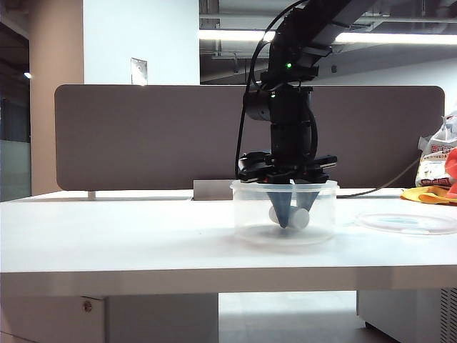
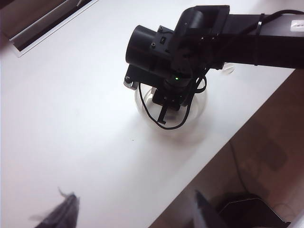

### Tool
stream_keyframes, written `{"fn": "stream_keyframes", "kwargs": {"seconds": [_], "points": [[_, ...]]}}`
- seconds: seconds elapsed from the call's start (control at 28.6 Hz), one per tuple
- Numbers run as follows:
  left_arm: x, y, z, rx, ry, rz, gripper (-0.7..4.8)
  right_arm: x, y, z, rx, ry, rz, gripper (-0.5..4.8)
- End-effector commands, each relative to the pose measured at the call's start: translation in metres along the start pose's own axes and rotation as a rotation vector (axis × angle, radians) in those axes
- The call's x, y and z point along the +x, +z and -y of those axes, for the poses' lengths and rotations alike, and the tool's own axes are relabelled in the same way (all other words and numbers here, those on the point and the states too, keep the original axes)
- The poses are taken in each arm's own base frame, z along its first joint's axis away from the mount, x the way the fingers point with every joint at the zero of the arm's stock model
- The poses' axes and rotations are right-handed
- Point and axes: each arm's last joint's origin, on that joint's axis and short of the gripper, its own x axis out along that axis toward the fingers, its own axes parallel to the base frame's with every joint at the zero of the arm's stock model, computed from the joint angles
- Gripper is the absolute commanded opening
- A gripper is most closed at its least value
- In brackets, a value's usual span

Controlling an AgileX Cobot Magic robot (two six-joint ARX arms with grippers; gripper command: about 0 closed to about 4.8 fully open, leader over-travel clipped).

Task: Remove the lid of the round box, pick up the small white medicine bottle inside, and place it on the table.

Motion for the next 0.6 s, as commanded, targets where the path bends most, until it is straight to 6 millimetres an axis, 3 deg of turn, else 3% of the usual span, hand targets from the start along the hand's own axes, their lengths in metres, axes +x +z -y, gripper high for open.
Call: {"fn": "stream_keyframes", "kwargs": {"seconds": [0.04, 0.25, 0.6], "points": [[-0.003, 0.0, 0.0, 0.007, 0.002, 0.012, 3.09, -0.001, 0.0, -0.001, 0.001, 0.026, 0.0, 0.79], [-0.003, 0.0, 0.0, 0.007, 0.002, 0.012, 3.08, -0.006, 0.001, 0.0, 0.003, 0.034, 0.014, 0.62], [-0.003, 0.0, 0.0, 0.007, 0.002, 0.011, 3.08, -0.05, 0.01, 0.006, 0.017, 0.033, 0.12, 0.61]]}}
